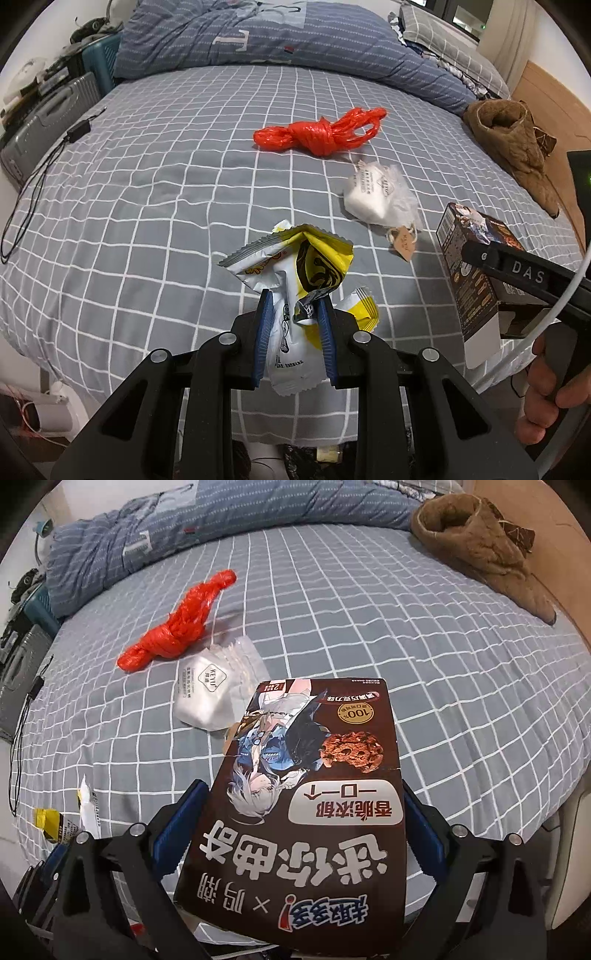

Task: Collect trash
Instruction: 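Carry the yellow packet and brown box in both tools down over the bin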

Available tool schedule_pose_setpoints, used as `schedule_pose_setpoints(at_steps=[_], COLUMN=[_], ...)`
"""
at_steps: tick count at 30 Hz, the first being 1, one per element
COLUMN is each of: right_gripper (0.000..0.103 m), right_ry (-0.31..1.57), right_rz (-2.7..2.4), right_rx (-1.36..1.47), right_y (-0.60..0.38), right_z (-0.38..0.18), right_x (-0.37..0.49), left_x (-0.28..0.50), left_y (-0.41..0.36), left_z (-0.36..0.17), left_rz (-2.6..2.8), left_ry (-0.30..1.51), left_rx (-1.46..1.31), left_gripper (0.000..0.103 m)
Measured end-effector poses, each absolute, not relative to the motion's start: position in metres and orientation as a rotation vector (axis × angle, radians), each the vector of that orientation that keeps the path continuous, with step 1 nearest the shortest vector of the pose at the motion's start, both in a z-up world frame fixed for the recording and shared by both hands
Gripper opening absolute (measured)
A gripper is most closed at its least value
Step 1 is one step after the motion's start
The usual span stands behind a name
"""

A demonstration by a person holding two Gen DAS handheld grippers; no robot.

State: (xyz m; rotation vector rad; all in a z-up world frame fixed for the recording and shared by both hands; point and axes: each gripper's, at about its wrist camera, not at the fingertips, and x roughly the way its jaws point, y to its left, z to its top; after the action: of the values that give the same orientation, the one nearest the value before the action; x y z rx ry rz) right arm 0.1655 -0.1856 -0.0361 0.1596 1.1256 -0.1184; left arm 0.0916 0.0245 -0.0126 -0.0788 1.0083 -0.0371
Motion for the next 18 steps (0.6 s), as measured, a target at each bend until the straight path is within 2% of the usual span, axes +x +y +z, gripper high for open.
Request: schedule_pose_setpoints(at_steps=[18], right_gripper=[0.094], right_ry=[1.060], right_rz=[-0.048], right_rx=[0.092], right_y=[-0.191], right_z=[-0.015], right_x=[0.122], left_x=[0.054], left_y=[0.002], left_z=[0.001], left_rz=[-0.067], left_ry=[0.993], left_rx=[-0.073], left_gripper=[0.024])
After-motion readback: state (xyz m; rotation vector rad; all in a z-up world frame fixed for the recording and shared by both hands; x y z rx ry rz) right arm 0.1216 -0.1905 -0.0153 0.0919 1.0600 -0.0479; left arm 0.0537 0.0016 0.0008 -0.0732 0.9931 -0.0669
